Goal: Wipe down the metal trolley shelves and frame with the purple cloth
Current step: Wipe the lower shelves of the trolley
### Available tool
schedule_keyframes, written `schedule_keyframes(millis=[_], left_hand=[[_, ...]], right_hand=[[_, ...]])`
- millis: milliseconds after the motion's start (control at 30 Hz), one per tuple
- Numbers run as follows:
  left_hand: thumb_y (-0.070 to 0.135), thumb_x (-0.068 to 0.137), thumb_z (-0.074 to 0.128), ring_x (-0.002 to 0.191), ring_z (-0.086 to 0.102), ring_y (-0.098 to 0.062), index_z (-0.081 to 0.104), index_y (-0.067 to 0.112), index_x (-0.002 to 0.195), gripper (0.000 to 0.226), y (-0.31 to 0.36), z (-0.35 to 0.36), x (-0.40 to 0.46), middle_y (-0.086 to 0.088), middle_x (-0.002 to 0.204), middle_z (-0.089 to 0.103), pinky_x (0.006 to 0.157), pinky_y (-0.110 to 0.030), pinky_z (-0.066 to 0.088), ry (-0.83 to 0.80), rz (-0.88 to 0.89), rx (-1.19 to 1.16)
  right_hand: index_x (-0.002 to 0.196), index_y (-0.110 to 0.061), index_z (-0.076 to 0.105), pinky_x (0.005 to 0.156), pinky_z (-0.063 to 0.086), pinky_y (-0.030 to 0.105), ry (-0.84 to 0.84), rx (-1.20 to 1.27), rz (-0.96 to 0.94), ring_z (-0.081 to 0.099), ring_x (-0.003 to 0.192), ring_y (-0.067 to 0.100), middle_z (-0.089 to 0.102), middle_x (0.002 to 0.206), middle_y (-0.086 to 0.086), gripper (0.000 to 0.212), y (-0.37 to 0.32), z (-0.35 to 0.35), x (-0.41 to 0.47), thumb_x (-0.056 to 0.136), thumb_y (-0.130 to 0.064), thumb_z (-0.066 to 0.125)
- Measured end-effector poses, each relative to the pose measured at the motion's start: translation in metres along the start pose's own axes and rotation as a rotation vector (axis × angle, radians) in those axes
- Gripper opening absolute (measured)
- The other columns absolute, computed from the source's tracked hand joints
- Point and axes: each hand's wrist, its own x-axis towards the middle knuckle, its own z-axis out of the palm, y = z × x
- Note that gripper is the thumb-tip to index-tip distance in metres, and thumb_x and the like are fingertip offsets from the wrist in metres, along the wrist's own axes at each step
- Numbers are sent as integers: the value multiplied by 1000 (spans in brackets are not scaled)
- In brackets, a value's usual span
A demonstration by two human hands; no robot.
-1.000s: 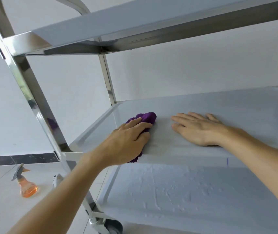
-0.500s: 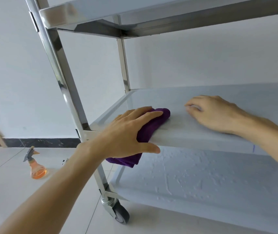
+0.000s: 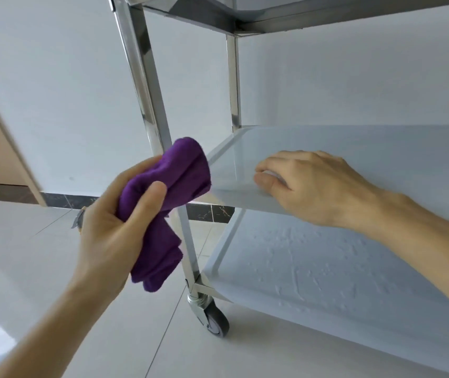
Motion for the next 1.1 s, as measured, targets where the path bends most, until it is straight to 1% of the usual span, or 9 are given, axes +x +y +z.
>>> schedule_keyframes(millis=[67,167,267,333,433,567,767,1000,1100], left_hand=[[43,94,60,39,53,-21,64,29,124,34,-10,-14,-17,-19,102,71,43,-34,44,181,-117,-199],[48,94,58,33,41,-24,63,32,124,34,-37,-20,-24,-19,87,69,40,-33,41,414,-197,-302],[52,94,52,60,52,-30,53,36,132,41,-62,-9,-13,-10,112,70,51,-37,46,486,-187,-302],[59,92,47,93,57,-35,42,43,139,50,-76,10,-1,1,132,60,81,-49,49,455,-208,-237],[46,91,43,137,31,4,17,41,153,67,-93,45,10,20,153,29,115,-28,27,248,-162,-109],[16,77,50,127,30,11,0,40,154,95,-111,53,12,14,146,24,88,-3,38,165,-112,24],[25,75,75,125,32,20,9,34,155,104,-127,43,27,49,128,27,92,3,32,250,-40,179],[10,74,68,133,37,1,14,41,152,100,-166,59,8,33,144,33,101,-13,39,278,-34,169],[3,76,66,118,57,-10,26,46,145,90,-203,63,-37,14,131,56,92,-39,54,177,-243,97]], right_hand=[[121,-36,52,94,36,36,-65,-83,-61,50,119,17,57,124,-18,51,-12,10,2,92,-58,16],[137,-37,36,101,38,40,-110,-165,-88,44,129,16,48,137,-16,58,-17,21,2,91,-62,13],[140,-36,33,99,41,41,-87,-188,-103,43,130,16,47,140,-16,54,-16,27,1,94,-59,15],[139,-36,35,97,41,42,-69,-190,-103,45,129,17,48,139,-16,51,-17,28,1,95,-57,19],[138,-35,39,96,41,42,-45,-217,-112,47,128,18,50,138,-15,49,-18,32,2,96,-55,24],[138,-34,41,93,42,42,-11,-230,-120,48,127,19,52,138,-15,48,-15,34,4,96,-53,30],[137,-30,47,87,47,46,61,-224,-157,54,121,24,56,134,-12,46,-9,39,4,97,-51,35],[136,-29,47,81,48,47,109,-248,-172,57,117,27,57,134,-11,48,-3,47,9,97,-52,32],[138,-29,46,82,47,47,102,-250,-159,56,120,27,56,136,-11,47,-2,47,10,100,-51,30]])
